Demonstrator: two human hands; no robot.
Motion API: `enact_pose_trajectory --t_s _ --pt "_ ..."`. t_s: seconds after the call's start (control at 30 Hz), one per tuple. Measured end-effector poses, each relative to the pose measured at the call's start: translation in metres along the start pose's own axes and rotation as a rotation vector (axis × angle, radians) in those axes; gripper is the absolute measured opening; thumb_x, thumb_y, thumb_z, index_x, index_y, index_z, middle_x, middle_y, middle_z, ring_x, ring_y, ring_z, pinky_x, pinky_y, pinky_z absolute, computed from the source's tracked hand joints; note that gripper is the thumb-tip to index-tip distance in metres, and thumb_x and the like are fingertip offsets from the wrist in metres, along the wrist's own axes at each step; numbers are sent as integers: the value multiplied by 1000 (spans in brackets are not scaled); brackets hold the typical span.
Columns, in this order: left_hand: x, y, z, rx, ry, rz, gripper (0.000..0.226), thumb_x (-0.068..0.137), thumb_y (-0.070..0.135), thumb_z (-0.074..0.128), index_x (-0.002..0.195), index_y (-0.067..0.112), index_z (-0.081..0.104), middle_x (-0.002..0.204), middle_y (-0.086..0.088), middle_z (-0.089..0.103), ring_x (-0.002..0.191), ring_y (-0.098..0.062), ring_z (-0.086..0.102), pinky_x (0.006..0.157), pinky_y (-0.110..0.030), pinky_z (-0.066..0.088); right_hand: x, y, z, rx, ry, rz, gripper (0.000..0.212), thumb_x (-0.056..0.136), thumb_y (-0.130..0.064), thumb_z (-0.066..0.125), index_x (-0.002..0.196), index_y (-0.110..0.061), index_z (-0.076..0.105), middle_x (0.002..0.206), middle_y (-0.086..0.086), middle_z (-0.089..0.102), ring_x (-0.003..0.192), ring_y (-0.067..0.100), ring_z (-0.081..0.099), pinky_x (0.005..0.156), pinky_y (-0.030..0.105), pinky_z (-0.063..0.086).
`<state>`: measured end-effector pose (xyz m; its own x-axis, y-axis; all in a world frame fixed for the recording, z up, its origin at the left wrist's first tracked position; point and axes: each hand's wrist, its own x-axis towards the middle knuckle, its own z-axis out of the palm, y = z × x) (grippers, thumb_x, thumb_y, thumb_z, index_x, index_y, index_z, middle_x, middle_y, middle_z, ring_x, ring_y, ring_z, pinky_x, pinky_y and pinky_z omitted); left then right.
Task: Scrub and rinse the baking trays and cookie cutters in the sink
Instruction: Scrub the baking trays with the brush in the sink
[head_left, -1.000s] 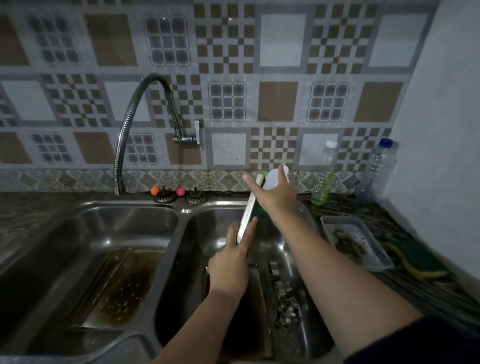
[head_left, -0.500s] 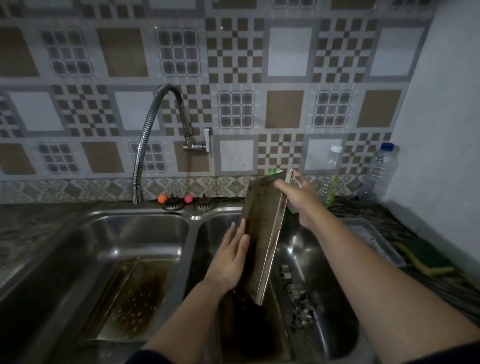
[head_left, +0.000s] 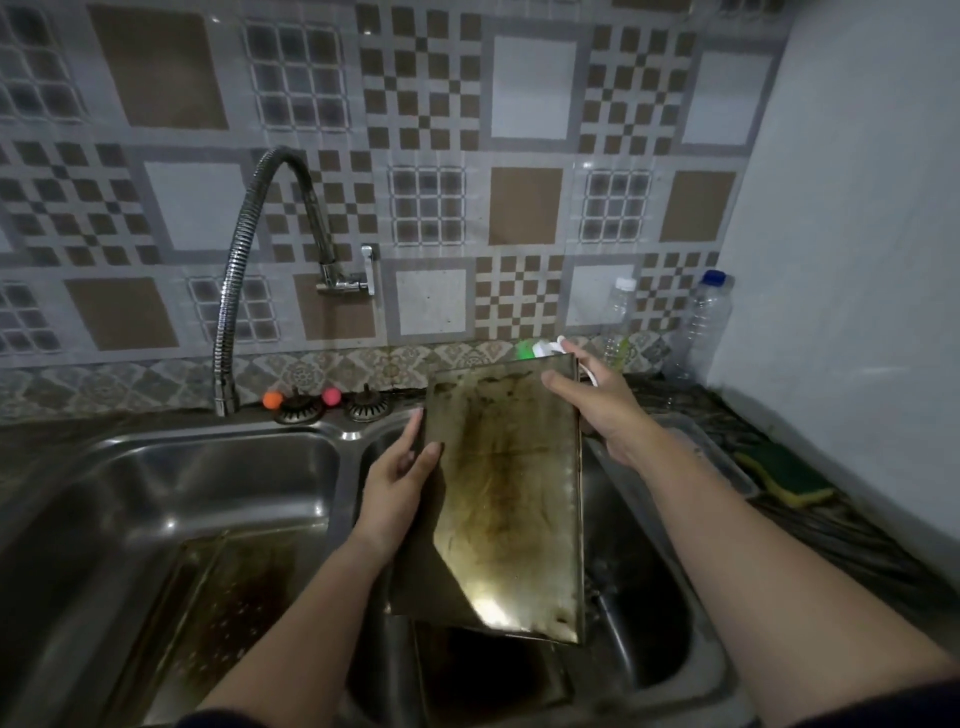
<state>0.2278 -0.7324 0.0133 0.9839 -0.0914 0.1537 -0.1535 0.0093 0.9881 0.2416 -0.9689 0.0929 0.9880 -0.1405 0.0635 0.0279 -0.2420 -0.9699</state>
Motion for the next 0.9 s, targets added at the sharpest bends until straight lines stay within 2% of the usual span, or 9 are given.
enact_pose_trajectory --t_s 0.13,0.27,0.37,0.53,0.63,0.7,0.77,0.8,0.9 --pt "1 3 5 -13 67 48 50 95 20 54 141 34 40 104 17 68 101 6 61 88 -14 47 10 11 -4 -80 0 -39 73 81 -49 69 145 -35 37 157 0 23 143 23 24 110 41 30" --pt "0 2 12 -81 110 54 50 95 19 54 142 32 41 112 5 70 109 -7 63 100 -32 46 22 21 -12 -69 35 5 72 79 -70 53 143 -38 39 156 -1 28 140 23 31 110 42 31" --pt "-1 -1 17 -83 165 70 49 96 17 53 141 32 41 104 3 73 104 -11 66 95 -32 49 34 25 -22 -2 76 19 87 65 -79 60 140 -38 44 150 1 38 129 22 44 103 38 42" --pt "2 -19 24 18 344 133 50 96 22 54 143 35 40 100 0 71 92 -14 64 91 -34 48 40 24 -28 -297 106 -238 73 88 -34 66 149 -38 26 145 3 36 115 19 44 66 15 42" --pt "10 -20 41 53 432 144 53 96 25 54 145 35 36 92 9 70 79 -4 62 81 -23 50 19 34 -6 -477 -11 -396 80 87 -35 65 149 -45 15 138 2 44 104 14 49 72 23 50" --pt "19 -16 50 32 517 157 53 92 33 56 141 41 37 113 -2 69 96 -12 66 92 -38 52 -5 52 17 -518 -96 -456 81 86 -40 63 148 -50 12 138 0 47 111 15 51 85 27 49" --pt "24 -12 53 73 628 164 53 93 29 56 142 37 39 111 -11 69 83 -19 65 87 -45 53 -33 71 37 -459 -114 -516 81 83 -50 56 149 -49 8 150 -3 36 127 14 45 98 27 46" --pt "25 -10 51 91 674 170 53 95 24 55 144 33 38 102 -8 70 73 -20 61 81 -41 52 -46 79 45 -422 -121 -543 81 82 -54 51 149 -47 8 154 -6 29 133 11 40 103 27 44" --pt "19 -9 51 107 660 210 53 96 18 53 145 28 36 76 17 57 60 4 47 65 -18 45 -56 90 56 -344 -101 -607 80 84 -51 53 150 -45 9 154 -7 29 135 10 37 105 31 44"
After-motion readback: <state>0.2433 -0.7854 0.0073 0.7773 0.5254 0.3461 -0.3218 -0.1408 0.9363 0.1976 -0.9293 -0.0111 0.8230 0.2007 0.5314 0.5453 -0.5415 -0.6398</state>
